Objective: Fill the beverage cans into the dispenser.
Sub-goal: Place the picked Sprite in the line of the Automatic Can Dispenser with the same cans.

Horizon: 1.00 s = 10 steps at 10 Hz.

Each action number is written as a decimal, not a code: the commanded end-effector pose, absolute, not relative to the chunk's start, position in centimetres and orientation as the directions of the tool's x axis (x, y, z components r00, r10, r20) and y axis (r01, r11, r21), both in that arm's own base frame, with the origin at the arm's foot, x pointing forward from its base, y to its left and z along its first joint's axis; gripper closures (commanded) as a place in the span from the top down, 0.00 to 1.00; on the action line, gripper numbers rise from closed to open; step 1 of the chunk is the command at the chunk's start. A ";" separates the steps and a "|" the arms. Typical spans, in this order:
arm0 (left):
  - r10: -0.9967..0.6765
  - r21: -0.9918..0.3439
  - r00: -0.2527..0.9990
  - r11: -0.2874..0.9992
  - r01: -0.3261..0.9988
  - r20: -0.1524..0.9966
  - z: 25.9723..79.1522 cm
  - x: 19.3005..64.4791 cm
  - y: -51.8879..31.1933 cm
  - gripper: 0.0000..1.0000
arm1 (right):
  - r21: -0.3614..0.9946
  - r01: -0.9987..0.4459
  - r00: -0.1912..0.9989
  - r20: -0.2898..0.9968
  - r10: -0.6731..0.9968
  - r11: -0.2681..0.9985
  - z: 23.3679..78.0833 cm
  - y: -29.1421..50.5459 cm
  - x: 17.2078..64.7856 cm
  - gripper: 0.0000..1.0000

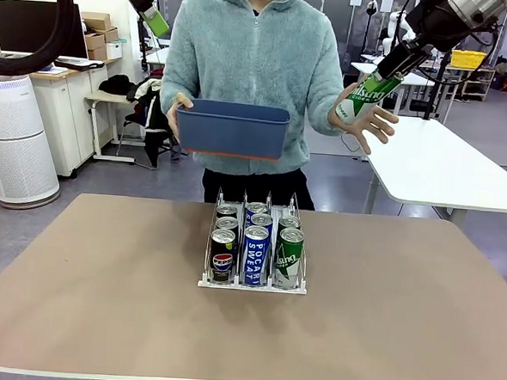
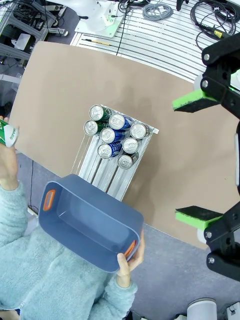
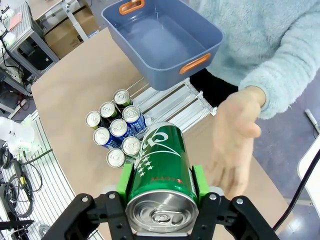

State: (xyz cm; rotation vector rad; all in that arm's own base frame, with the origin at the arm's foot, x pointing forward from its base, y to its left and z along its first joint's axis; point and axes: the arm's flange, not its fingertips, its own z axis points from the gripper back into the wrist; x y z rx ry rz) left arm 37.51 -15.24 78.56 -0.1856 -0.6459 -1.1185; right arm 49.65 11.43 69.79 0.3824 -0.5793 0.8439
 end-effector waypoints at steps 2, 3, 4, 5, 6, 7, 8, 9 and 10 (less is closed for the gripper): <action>-0.778 0.185 0.266 0.437 0.880 0.569 78.2 37.5 -14.9 1.00 | 0.087 -0.780 0.527 0.624 0.577 0.619 70.0 11.5 49.7 0.38; -0.778 0.185 0.266 0.437 0.880 0.569 78.2 37.5 -14.9 1.00 | 0.087 -0.780 0.527 0.624 0.577 0.619 70.0 11.5 49.7 0.38; -0.778 0.185 0.266 0.437 0.880 0.569 78.2 37.5 -14.9 1.00 | 0.087 -0.780 0.527 0.624 0.577 0.619 70.0 11.5 49.7 0.38; -0.778 0.185 0.266 0.437 0.880 0.569 78.2 37.5 -14.9 1.00 | 0.087 -0.780 0.527 0.624 0.577 0.619 70.0 11.5 49.7 0.38; -0.778 0.185 0.266 0.437 0.880 0.569 78.2 37.5 -14.9 1.00 | 0.087 -0.780 0.527 0.624 0.577 0.619 70.0 11.5 49.7 0.38; -0.778 0.185 0.266 0.437 0.880 0.569 78.2 37.5 -14.9 1.00 | 0.090 -0.786 0.526 0.617 0.586 0.612 69.8 11.4 49.7 0.58; -0.778 0.185 0.266 0.437 0.880 0.569 78.2 37.5 -14.9 1.00 | 0.079 -0.790 0.517 0.619 0.591 0.608 70.3 11.3 49.0 0.58; -0.778 0.185 0.266 0.437 0.880 0.569 78.2 37.5 -14.9 1.00 | 0.063 -0.783 0.513 0.627 0.586 0.619 70.7 11.3 48.3 0.58; -0.778 0.185 0.266 0.437 0.880 0.569 78.2 37.5 -14.9 1.00 | 0.053 -0.770 0.518 0.634 0.574 0.636 71.0 11.4 47.3 0.58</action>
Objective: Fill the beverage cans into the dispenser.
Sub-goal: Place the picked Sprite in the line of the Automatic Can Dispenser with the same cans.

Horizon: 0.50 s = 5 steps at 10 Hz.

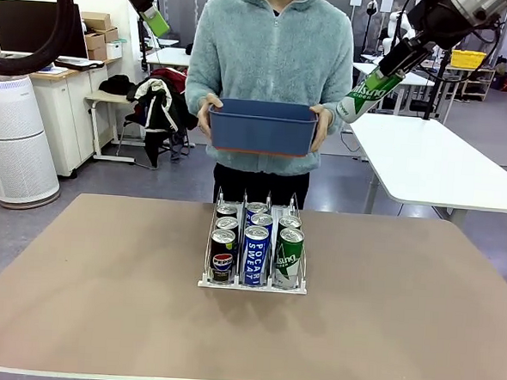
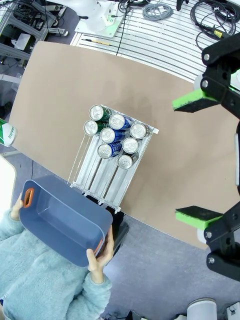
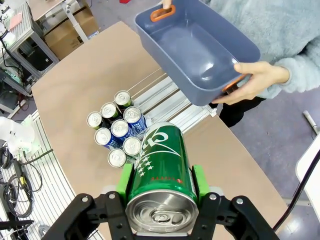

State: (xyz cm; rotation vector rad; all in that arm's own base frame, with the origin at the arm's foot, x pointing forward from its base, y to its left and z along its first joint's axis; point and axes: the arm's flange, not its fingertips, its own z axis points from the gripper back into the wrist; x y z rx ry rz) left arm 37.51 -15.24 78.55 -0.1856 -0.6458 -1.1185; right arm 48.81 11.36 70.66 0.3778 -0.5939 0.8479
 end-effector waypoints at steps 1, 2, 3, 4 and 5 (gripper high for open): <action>-0.778 0.185 0.266 0.437 0.880 0.569 78.2 37.5 -14.9 1.00 | 0.035 -0.759 0.517 0.640 0.569 0.650 71.5 11.6 46.0 0.58; -0.778 0.185 0.266 0.437 0.880 0.569 78.2 37.5 -14.9 1.00 | 0.008 -0.740 0.516 0.647 0.561 0.672 72.0 11.9 44.7 0.58; -0.778 0.185 0.266 0.437 0.880 0.569 78.2 37.5 -14.9 1.00 | -0.011 -0.720 0.528 0.640 0.558 0.694 72.1 12.4 43.2 0.58; -0.778 0.185 0.266 0.437 0.880 0.569 78.2 37.5 -14.9 1.00 | -0.004 -0.675 0.574 0.625 0.529 0.738 72.1 13.0 41.6 0.58; -0.778 0.185 0.266 0.437 0.880 0.569 78.2 37.5 -14.9 1.00 | -0.074 -0.593 0.597 0.627 0.500 0.802 72.0 13.4 40.4 0.58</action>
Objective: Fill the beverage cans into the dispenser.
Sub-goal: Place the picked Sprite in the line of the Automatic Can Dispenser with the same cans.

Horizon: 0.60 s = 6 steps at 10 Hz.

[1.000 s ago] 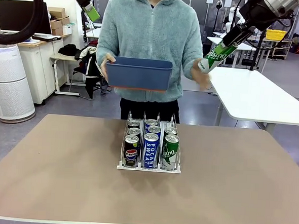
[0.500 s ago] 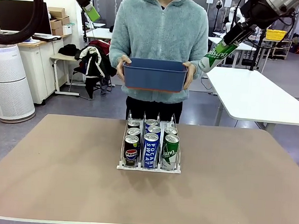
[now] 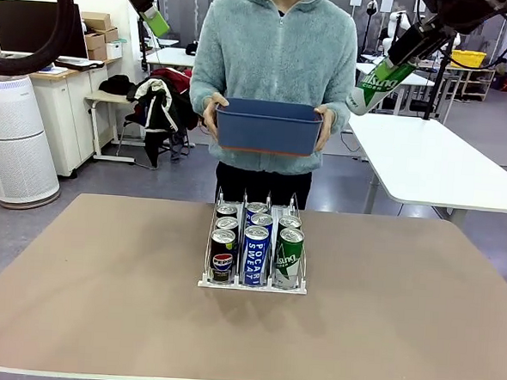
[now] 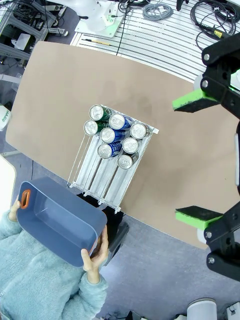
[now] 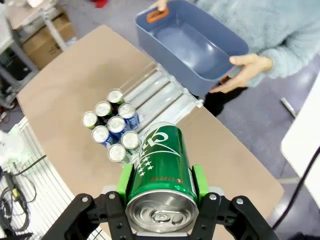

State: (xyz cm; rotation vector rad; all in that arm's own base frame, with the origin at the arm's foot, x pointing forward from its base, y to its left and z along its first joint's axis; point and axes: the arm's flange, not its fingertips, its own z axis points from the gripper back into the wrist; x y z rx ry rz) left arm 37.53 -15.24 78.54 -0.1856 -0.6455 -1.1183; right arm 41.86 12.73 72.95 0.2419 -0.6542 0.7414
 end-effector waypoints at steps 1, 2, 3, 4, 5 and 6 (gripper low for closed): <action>-0.778 0.185 0.266 0.437 0.880 0.569 78.2 37.5 -14.9 1.00 | -0.119 -0.542 0.600 0.639 0.482 0.832 70.9 13.9 39.4 0.58; -0.778 0.185 0.266 0.437 0.880 0.569 78.2 37.5 -14.9 1.00 | -0.155 -0.497 0.602 0.647 0.468 0.854 69.2 14.5 38.4 0.58; -0.778 0.185 0.266 0.437 0.880 0.569 78.2 37.5 -14.9 1.00 | -0.206 -0.457 0.599 0.647 0.471 0.865 67.0 14.6 37.8 0.58; -0.778 0.185 0.266 0.437 0.880 0.569 78.2 37.5 -14.9 1.00 | -0.176 -0.461 0.622 0.636 0.458 0.870 65.0 14.5 37.6 0.58; -0.778 0.185 0.266 0.437 0.880 0.569 78.2 37.5 -14.9 1.00 | -0.130 -0.462 0.640 0.637 0.431 0.877 63.5 14.6 37.4 0.58; -0.778 0.185 0.266 0.437 0.880 0.569 78.2 37.5 -14.9 1.00 | -0.090 -0.501 0.656 0.610 0.445 0.861 62.9 14.3 37.8 0.58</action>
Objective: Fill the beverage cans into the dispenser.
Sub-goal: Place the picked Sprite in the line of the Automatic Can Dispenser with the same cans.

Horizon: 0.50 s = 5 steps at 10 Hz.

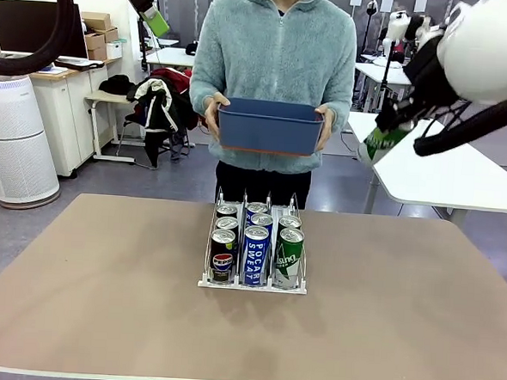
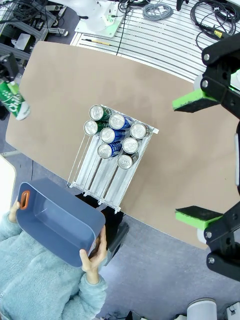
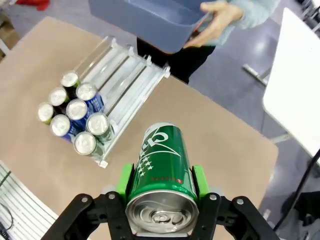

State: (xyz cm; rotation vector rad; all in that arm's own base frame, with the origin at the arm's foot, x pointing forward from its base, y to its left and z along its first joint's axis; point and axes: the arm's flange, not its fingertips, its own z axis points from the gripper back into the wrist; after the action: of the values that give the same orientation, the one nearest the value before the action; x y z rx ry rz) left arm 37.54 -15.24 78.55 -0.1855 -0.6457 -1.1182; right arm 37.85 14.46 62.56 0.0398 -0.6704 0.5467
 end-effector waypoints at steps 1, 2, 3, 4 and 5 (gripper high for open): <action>-0.778 0.185 0.266 0.437 0.880 0.569 78.2 37.5 -14.9 1.00 | -0.156 -0.493 0.624 0.622 0.473 0.856 64.5 14.6 37.9 0.58; -0.778 0.185 0.266 0.437 0.880 0.569 78.2 37.5 -14.9 1.00 | -0.156 -0.493 0.624 0.622 0.473 0.856 64.5 14.6 37.9 0.58; -0.778 0.185 0.266 0.437 0.880 0.569 78.2 37.5 -14.9 1.00 | -0.156 -0.493 0.624 0.622 0.473 0.856 64.5 14.6 37.9 0.58; -0.778 0.185 0.266 0.437 0.880 0.569 78.2 37.5 -14.9 1.00 | -0.156 -0.493 0.624 0.622 0.473 0.856 64.5 14.6 37.9 0.58; -0.778 0.185 0.266 0.437 0.880 0.569 78.2 37.5 -14.9 1.00 | -0.156 -0.493 0.624 0.622 0.473 0.856 64.5 14.6 37.9 0.58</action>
State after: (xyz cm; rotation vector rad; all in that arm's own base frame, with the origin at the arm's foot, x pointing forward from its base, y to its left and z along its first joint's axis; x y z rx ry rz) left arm 37.54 -15.24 78.54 -0.1855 -0.6456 -1.1181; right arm 37.80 14.58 64.33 0.0439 -0.7025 0.5535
